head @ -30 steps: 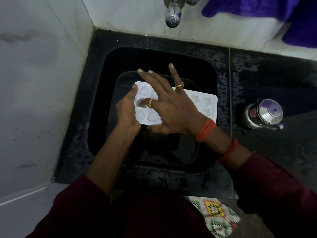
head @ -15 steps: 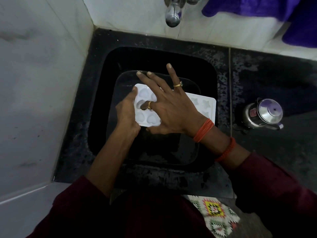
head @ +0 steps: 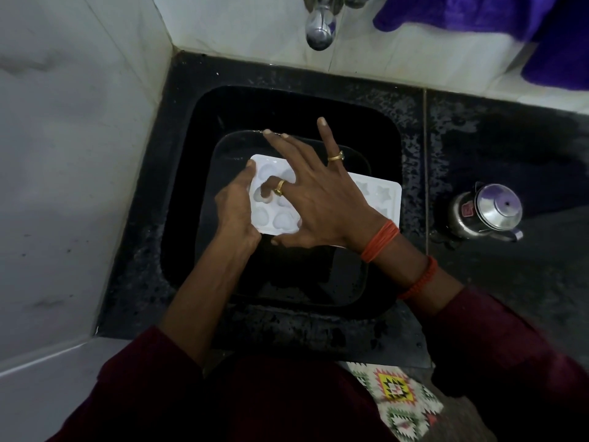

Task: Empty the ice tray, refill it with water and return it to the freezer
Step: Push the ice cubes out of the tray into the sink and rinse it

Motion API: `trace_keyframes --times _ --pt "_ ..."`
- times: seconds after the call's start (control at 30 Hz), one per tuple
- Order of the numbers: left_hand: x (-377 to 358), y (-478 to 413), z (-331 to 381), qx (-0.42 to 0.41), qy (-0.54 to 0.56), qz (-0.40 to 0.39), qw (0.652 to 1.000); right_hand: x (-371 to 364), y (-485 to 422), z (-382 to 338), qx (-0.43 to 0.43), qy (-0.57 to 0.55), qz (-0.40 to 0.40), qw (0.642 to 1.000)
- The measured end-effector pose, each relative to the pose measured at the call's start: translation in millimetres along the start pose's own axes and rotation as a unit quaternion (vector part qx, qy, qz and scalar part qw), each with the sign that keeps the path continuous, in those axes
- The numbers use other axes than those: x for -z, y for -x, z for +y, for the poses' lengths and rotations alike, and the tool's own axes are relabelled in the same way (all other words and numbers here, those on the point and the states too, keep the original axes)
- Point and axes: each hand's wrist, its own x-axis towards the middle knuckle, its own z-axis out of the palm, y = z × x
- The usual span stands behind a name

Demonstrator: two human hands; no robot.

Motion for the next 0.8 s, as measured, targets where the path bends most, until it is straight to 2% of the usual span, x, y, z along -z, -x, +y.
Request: trace_keyframes --times 0.1,0.2,0.43,0.8 --pt "-3.7 0.8 1.4 -0.016 0.03 0.005 0.999 2.3 -1.3 3.7 -0.03 -0.002 -0.014 0.999" --pt "-5.9 -1.4 -3.1 0.0 0.047 0.045 0.998 2.2 -4.1 7.5 -0.05 -0.011 -0.033 0.998" --pt "-11.3 -2.4 -1.5 0.002 0.065 0.062 0.996 1.2 -8.7 11.0 -0.037 -0.017 -0.064 0.997" --pt "-15.4 0.6 4.9 -0.011 0.058 0.053 0.997 4.2 -12.8 10.3 -0.027 0.012 -0.058 0.998"
